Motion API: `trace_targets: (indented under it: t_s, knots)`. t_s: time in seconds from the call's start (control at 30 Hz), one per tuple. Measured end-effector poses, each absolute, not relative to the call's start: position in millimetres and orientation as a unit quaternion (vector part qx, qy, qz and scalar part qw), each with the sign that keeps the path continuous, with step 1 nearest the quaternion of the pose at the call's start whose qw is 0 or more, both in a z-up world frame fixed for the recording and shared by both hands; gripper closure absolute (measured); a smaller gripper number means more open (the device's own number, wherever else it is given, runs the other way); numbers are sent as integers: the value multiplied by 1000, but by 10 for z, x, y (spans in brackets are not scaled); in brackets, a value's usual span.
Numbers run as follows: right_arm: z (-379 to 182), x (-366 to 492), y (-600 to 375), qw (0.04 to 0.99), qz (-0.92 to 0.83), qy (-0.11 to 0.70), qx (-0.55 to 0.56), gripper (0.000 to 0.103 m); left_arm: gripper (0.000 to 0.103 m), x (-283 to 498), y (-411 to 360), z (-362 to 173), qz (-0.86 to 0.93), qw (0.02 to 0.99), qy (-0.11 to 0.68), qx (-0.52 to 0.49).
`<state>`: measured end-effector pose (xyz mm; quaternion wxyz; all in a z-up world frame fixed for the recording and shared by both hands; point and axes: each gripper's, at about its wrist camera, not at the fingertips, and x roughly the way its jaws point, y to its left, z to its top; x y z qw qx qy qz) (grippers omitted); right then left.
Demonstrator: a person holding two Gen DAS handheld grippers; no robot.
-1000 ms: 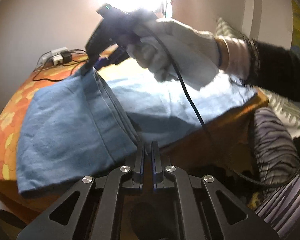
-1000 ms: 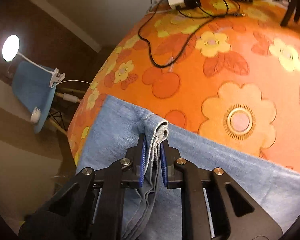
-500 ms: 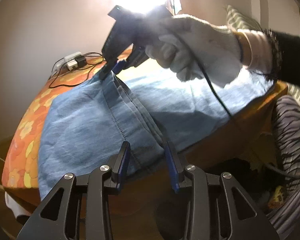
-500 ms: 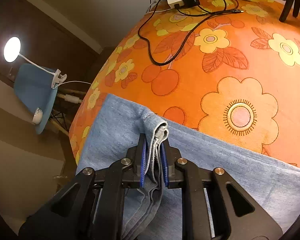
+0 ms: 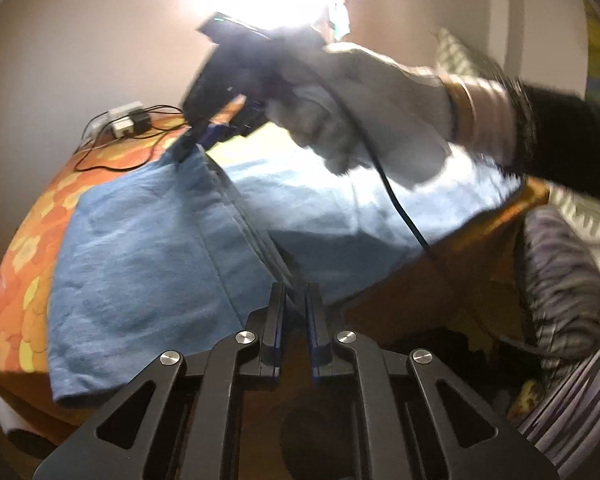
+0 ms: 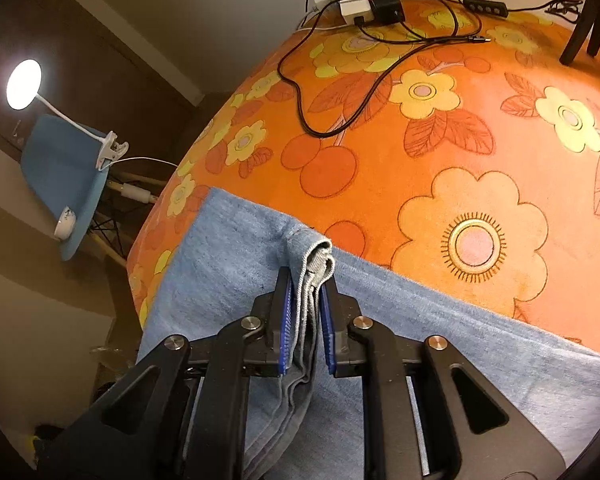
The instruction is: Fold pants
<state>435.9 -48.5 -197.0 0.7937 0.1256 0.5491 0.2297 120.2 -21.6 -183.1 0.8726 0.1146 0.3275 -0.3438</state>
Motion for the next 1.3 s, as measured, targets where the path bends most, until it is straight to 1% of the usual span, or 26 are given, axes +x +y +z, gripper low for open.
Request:
trace_targets:
  t_s: [0.07,0.17,0.23,0.3,0.37,0.4,0.53,0.6,0.77,1.1,1.17,1.2,1.23,1.3]
  knots:
    - [-1988,4360,-461,794,227,551,122,89,95,1163,-260,-1856,-337,874,323,135]
    - [-1991,4355,-459,792,228,554,122,88,93,1150,-232,-1822,-312,885,319,136]
    - [-1984,4365,-488,787,231,556,130,88,75,1133,-212,-1817,-307,886,317,144]
    - [-1976,4370,-513,785,235,557,136,88,70,1107,-214,-1835,-305,884,317,158]
    - [-1970,4365,-525,785,237,557,136,88,69,1104,-210,-1863,-305,882,322,162]
    - [-1971,4364,-526,784,237,557,136,88,65,1101,-207,-1876,-306,881,323,162]
    - [-1994,4380,-519,781,235,562,135,88,63,1064,-284,-1935,-297,879,314,202]
    - [-2002,4387,-519,779,235,564,139,88,57,1056,-315,-1945,-297,877,312,214]
    - [-2017,4402,-509,777,234,568,138,88,57,1114,-348,-1969,-290,875,314,228]
    - [-2079,4406,-500,774,234,573,134,88,57,1311,-149,-1855,-322,869,358,113]
    - [-2084,4405,-489,774,233,574,134,88,58,1352,-113,-1842,-315,872,361,97]
    - [-2085,4407,-485,774,232,574,134,88,60,1362,-98,-1836,-316,873,361,90]
    - [-2086,4408,-481,774,232,574,135,88,63,1372,-84,-1828,-317,874,360,80]
    - [-2083,4406,-479,774,231,574,134,88,65,1356,-97,-1816,-316,876,354,81]
